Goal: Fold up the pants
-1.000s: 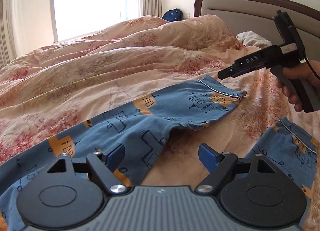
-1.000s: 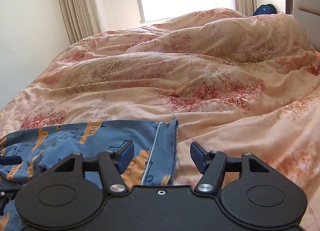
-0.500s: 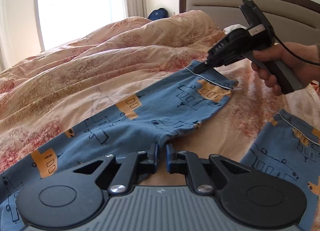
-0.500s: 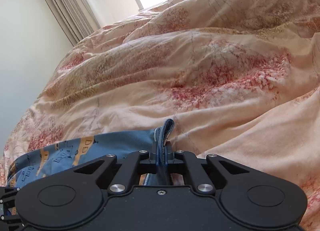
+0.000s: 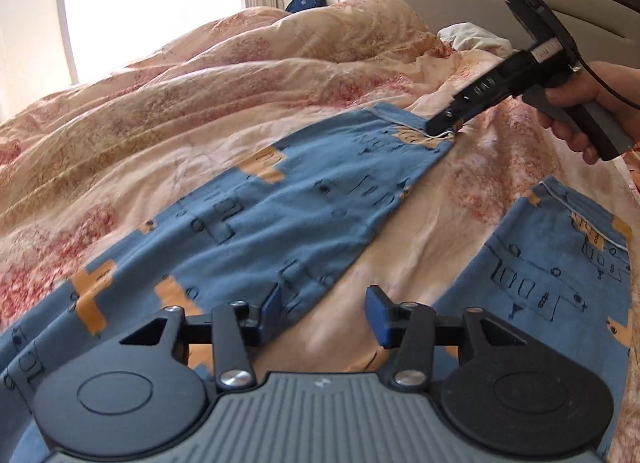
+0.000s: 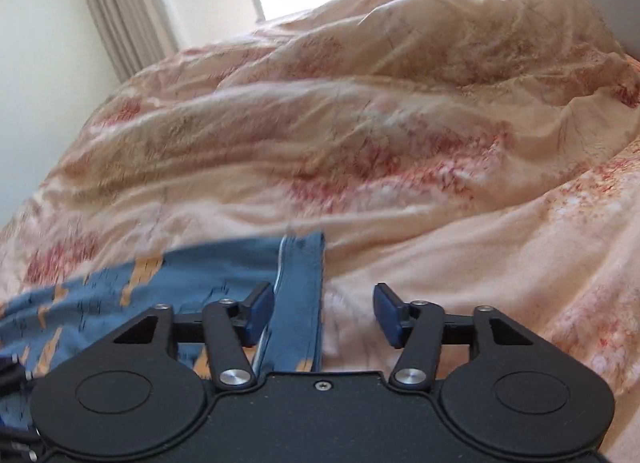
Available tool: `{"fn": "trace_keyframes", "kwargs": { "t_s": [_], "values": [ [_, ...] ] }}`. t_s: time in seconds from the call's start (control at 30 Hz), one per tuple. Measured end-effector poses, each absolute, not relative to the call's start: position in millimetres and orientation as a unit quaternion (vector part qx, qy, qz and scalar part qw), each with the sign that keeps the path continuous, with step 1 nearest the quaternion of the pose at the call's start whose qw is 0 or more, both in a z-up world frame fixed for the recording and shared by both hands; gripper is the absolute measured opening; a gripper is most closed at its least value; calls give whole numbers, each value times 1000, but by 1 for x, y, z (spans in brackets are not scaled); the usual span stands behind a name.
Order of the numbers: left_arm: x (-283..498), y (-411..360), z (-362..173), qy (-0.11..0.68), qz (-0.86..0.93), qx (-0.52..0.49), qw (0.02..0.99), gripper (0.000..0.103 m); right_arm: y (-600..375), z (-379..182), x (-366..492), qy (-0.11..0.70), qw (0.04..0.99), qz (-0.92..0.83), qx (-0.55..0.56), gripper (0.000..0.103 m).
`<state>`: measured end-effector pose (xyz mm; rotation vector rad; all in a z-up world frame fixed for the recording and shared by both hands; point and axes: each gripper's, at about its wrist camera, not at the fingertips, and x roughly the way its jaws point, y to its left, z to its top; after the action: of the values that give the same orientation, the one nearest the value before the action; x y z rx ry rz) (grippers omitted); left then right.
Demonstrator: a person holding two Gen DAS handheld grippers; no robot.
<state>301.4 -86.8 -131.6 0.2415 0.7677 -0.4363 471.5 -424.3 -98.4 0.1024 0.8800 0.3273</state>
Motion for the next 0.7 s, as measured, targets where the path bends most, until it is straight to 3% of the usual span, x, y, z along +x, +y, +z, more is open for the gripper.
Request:
{"fn": "trace_keyframes", "kwargs": {
  "t_s": [0.03, 0.17, 0.2, 0.27, 0.33, 0.53, 0.6, 0.7],
  "values": [
    [296, -76, -131, 377, -211, 108, 895, 51, -417, -106, 463, 441, 884, 152, -1, 56],
    [248, -22, -113, 369, -185, 94, 906, 52, -418, -90, 423, 391, 913, 102, -56, 56],
    [234, -6, -107, 361, -170, 84, 913, 60, -418, -84, 411, 378, 919, 96, -63, 57],
    [208, 30, -95, 349, -137, 62, 925, 76, -415, -72, 377, 347, 928, 123, -58, 74],
    [186, 67, -86, 343, -90, 54, 933, 88, -405, -66, 348, 339, 924, 173, -42, 82],
    [144, 160, -45, 336, 28, 0, 942, 91, -337, -57, 278, 359, 892, 275, 1, 86],
    [129, 177, -31, 319, 33, -27, 947, 101, -310, -53, 250, 350, 886, 305, 9, 92],
    [122, 190, -15, 307, 33, -21, 951, 102, -274, -47, 216, 339, 875, 346, 11, 94]
  ]
}}
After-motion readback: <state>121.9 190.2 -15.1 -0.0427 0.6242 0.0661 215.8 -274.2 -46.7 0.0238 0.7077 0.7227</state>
